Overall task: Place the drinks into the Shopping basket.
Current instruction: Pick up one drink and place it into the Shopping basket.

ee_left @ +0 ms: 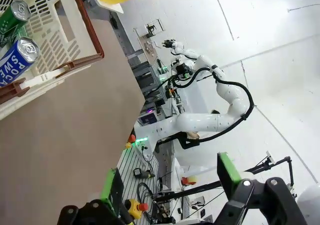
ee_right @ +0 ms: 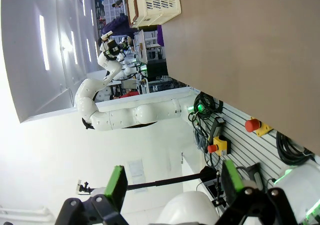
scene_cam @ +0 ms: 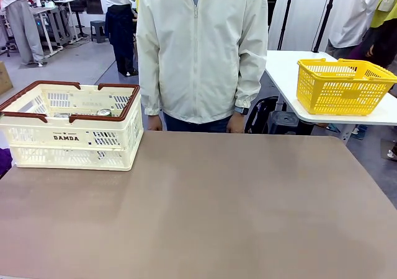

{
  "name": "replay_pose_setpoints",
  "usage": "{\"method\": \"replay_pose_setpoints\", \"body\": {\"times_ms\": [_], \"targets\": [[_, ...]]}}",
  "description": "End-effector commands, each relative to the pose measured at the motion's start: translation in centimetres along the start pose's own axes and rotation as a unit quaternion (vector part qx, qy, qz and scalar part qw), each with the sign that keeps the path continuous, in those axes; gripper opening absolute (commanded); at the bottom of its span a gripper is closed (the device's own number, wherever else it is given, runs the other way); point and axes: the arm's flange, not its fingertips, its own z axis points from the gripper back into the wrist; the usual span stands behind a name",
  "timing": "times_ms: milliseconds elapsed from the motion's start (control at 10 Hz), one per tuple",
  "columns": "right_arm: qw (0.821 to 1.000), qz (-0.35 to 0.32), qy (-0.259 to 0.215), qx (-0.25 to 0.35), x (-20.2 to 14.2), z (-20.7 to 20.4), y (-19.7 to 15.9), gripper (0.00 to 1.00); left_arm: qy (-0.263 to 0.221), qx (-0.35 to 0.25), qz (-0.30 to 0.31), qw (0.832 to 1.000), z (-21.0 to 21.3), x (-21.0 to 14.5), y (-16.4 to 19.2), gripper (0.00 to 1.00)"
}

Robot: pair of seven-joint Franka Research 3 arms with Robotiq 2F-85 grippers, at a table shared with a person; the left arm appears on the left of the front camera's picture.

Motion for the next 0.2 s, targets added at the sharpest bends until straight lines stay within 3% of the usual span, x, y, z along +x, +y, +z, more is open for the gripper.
{"method": "replay_pose_setpoints", "body": {"times_ms": [0, 100], "targets": [[1.0, -0.002, 0.004, -0.003, -0.2, 0.26, 0.4, 1.0, 0.007, 0.0, -0.008, 1.0, 0.07, -0.49, -0.2, 1.0], [1.0, -0.002, 0.004, -0.003, -0.2, 0.26, 0.4, 1.0, 0.007, 0.0, -0.008, 1.0, 0.07, -0.49, -0.2, 1.0]]}}
